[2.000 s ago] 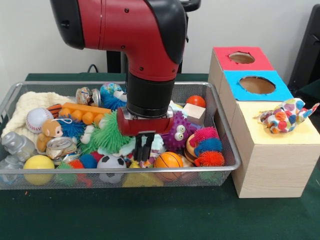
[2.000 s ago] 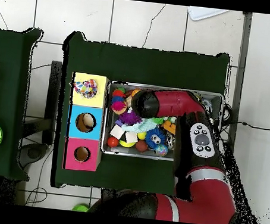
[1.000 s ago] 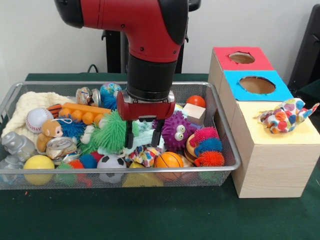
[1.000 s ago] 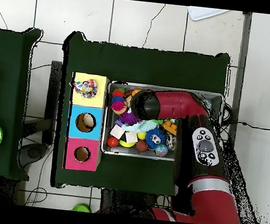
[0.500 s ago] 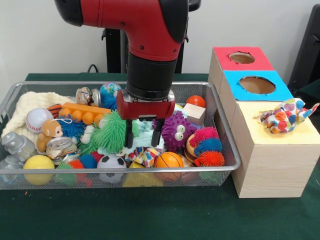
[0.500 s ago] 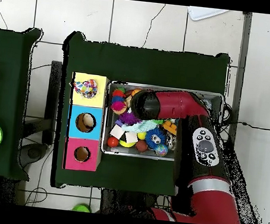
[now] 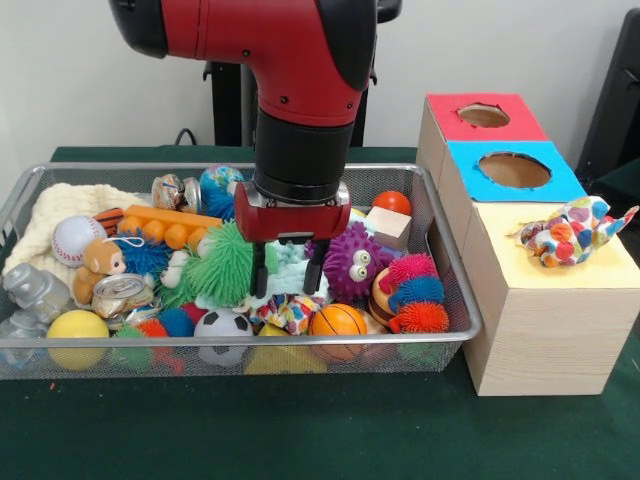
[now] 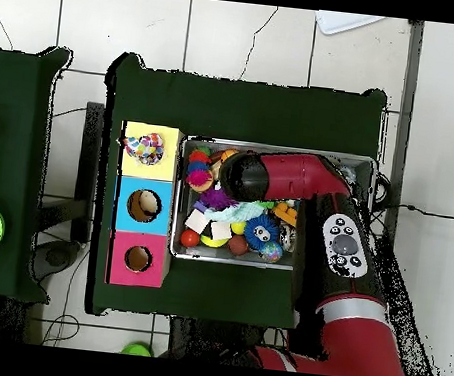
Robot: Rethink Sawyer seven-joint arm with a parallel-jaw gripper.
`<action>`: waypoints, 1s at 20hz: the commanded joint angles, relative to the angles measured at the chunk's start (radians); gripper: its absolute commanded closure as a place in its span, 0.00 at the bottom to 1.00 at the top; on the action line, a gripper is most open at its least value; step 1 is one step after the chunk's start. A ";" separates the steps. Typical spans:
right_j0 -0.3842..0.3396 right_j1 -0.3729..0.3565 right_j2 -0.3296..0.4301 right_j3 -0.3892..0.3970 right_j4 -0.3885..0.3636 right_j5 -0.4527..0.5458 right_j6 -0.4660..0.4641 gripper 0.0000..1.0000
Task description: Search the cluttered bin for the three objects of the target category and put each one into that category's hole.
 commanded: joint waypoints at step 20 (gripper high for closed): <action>0.008 0.122 0.012 0.038 -0.051 -0.176 0.035 0.00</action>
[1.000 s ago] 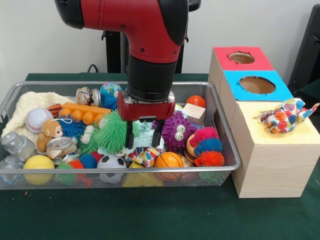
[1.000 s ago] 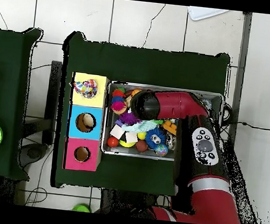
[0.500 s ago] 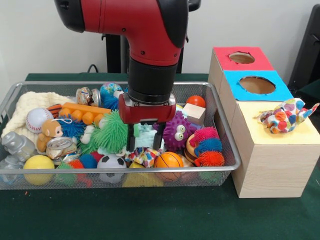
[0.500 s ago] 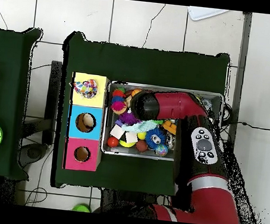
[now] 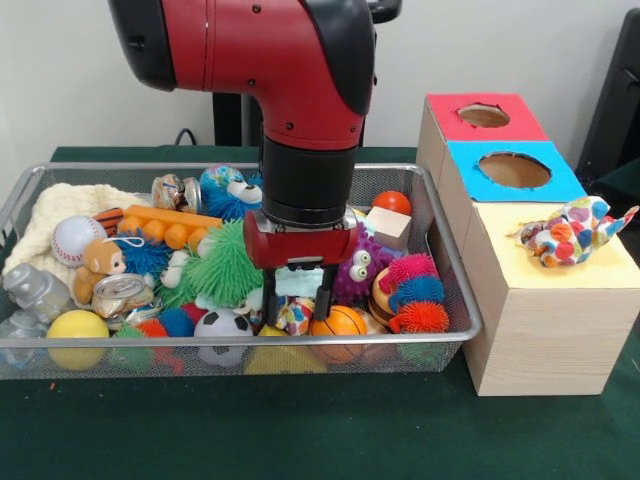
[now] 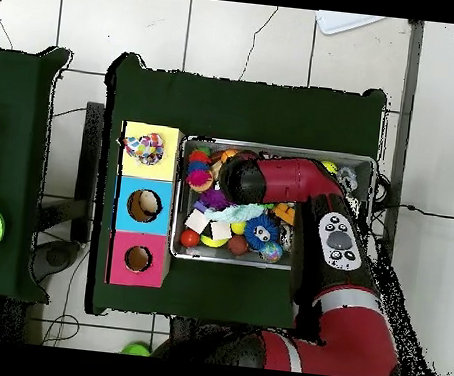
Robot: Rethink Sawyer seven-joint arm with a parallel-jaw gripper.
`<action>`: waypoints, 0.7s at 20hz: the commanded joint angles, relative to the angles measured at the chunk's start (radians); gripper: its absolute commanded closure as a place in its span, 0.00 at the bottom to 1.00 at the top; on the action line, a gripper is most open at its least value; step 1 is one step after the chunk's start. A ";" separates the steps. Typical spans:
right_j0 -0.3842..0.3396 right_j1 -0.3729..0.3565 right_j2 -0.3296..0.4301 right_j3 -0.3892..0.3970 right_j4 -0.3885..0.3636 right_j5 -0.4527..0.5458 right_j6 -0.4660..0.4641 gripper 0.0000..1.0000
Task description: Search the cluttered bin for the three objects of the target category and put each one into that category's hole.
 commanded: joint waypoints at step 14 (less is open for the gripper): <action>0.044 0.127 -0.043 -0.004 -0.061 -0.020 0.048 0.00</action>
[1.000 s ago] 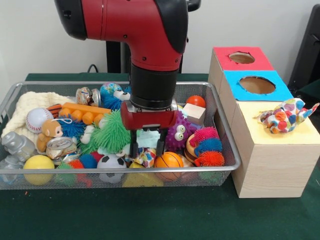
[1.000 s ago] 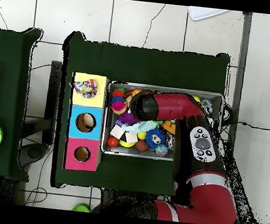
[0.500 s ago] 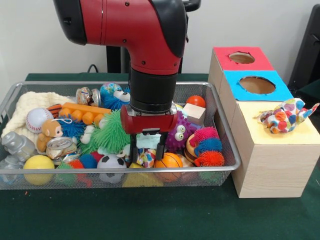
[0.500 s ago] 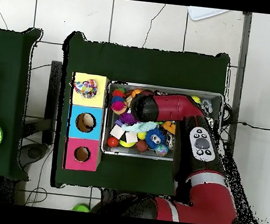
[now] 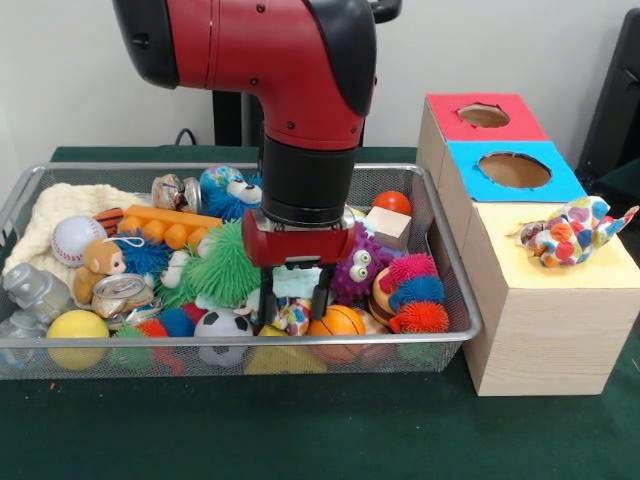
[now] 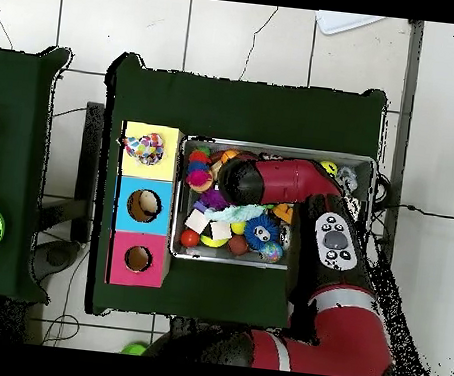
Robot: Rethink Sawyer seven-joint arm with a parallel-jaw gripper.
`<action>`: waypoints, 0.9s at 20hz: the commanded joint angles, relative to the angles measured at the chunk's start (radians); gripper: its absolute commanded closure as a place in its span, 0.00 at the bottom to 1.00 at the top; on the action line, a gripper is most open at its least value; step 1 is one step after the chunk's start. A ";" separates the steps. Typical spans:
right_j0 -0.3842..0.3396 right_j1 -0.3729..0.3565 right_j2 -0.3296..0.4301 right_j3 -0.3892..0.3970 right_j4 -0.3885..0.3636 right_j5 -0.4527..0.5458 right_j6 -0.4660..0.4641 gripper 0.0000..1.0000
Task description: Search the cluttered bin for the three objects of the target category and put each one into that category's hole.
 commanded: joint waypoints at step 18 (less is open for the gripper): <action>-0.025 0.154 0.041 0.024 0.012 -0.019 0.031 1.00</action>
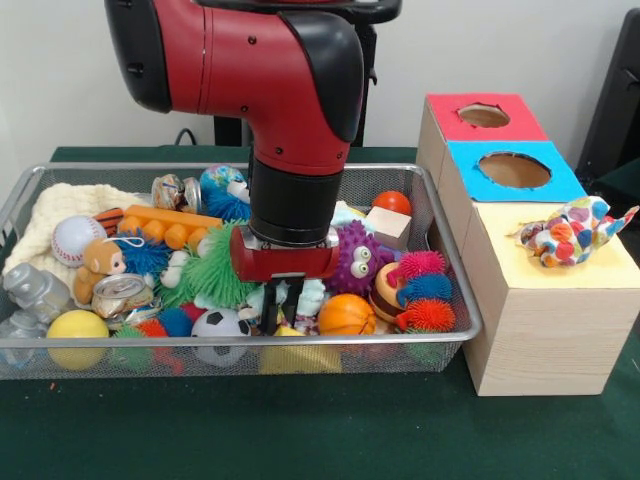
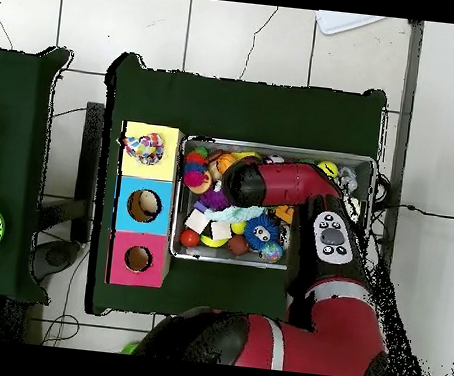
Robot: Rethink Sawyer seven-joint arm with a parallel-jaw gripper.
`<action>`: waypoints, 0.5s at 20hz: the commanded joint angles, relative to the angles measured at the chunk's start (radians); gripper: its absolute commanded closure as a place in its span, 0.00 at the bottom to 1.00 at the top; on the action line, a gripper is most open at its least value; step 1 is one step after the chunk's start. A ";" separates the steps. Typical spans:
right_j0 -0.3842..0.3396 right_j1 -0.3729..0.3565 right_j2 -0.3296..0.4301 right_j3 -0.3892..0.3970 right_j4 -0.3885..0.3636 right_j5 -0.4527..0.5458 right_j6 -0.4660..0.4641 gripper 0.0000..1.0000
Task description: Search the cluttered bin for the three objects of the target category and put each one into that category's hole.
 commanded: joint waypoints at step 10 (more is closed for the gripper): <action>-0.041 -0.010 0.082 0.126 0.071 0.111 0.032 1.00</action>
